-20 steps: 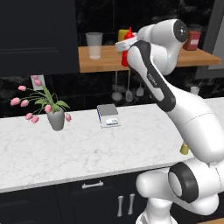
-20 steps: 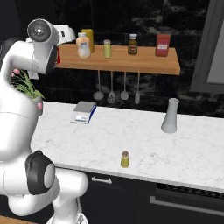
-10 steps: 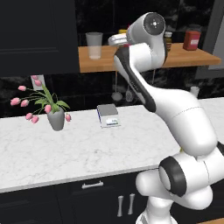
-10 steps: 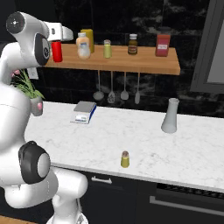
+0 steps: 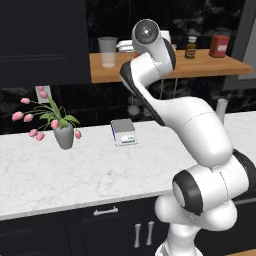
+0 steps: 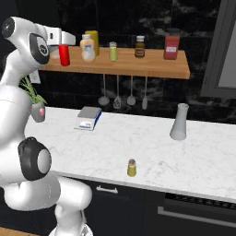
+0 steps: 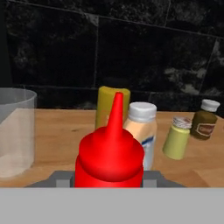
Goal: Put the shaker and condiment bottle from the counter next to their counterparts in the cabinet.
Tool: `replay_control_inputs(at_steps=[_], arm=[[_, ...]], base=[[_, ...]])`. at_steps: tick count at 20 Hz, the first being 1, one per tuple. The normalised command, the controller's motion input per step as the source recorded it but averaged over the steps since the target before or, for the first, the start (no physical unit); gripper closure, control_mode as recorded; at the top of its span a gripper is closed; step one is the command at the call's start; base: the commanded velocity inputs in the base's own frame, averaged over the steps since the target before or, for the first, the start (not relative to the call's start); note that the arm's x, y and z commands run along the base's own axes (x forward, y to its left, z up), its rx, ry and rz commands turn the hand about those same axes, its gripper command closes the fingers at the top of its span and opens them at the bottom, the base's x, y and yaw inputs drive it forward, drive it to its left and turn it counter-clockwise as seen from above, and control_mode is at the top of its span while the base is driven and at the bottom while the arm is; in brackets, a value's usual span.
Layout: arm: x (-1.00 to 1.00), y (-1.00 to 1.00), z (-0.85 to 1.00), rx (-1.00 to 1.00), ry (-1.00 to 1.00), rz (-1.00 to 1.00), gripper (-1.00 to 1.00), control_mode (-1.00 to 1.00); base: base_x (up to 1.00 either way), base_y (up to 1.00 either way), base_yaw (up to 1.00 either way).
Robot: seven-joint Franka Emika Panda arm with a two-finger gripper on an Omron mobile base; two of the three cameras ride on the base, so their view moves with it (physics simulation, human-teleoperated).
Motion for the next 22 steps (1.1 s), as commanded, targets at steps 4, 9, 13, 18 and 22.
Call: replay_control_inputs(at_steps=[4, 9, 13, 18, 22], arm=[[0.29, 0.0, 0.0, 0.0, 0.02, -0.14, 1.0, -1.0], [0.32, 0.0, 0.0, 0.0, 0.03, -0.1, 1.0, -1.0], [0.27, -0.11, -0.15, 0.01, 0.0, -0.05, 1.0, -1.0], [0.32, -0.11, -0.13, 0.01, 0.0, -0.03, 1.0, -1.0], [0.34, -0.03, -0.02, 0.0, 0.0, -0.01, 1.0, -1.0]], base=[[0.0, 0.0, 0.0], [0.0, 0.0, 0.0], [0.0, 0.0, 0.0], [0.0, 0.0, 0.0], [0.0, 0.0, 0.0]])
